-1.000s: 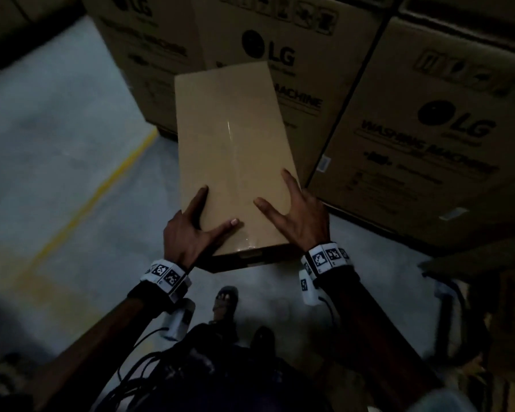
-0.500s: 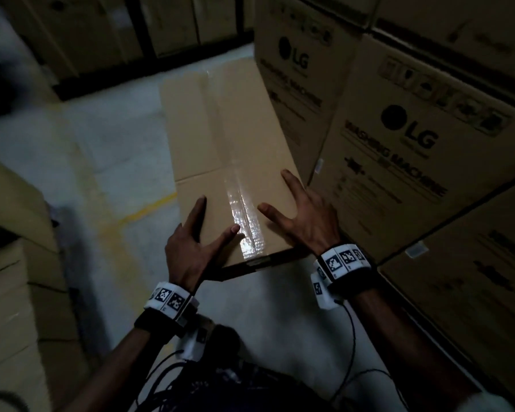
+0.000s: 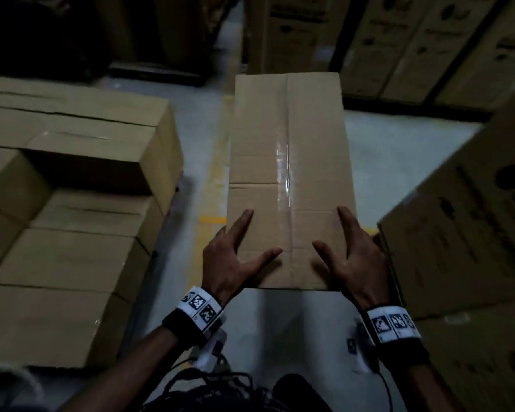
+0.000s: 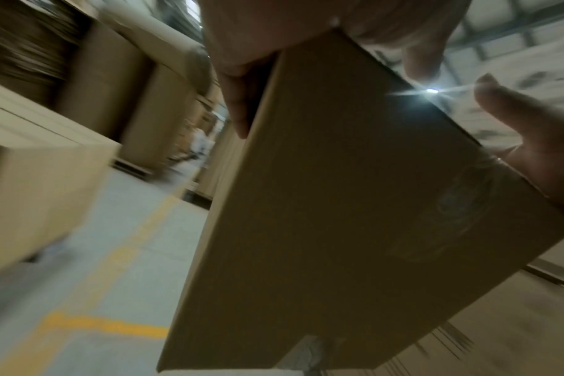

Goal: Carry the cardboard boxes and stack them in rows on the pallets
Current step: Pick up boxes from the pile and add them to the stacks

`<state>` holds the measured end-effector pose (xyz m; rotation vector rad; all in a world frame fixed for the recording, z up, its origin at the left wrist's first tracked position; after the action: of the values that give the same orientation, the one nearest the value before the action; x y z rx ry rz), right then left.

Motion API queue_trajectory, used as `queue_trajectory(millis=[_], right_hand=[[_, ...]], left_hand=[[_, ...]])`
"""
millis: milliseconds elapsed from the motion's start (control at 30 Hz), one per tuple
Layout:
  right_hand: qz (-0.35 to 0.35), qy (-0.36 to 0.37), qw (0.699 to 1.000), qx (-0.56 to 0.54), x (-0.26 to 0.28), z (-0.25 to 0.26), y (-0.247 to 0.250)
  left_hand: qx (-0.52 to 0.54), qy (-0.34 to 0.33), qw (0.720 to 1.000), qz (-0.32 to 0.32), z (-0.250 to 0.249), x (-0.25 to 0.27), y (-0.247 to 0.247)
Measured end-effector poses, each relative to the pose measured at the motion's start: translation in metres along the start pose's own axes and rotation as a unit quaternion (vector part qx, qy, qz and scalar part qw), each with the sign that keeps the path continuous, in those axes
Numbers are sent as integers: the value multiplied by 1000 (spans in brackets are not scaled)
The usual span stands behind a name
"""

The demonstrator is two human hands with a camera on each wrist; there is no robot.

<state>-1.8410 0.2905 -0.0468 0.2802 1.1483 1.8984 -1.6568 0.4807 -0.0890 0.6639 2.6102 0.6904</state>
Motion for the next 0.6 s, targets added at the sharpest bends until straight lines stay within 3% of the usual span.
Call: queue_trajectory(millis=[333,433,600], right_hand=[[110,173,976,-71,-160,81,-125],[156,236,954,-104,-208,110,-165],[222,329,907,-142,-291,160,-216]], left_hand=[[-32,103,983,-145,64,-88,42],[-60,138,968,-199,77,-112,47],[-67,207,921,-325,77,-150,41]])
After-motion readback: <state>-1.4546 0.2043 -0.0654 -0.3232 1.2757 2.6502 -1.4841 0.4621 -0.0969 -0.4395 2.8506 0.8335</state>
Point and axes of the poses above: each hand's wrist, its own x-axis away from the middle knuckle, its own y-axis out of the back of the hand, z = x × y, the point moved 6 cm from there along -x, towards the middle knuckle, and after that the axes turned 7 degrees about -z, right-handed, at the moved point
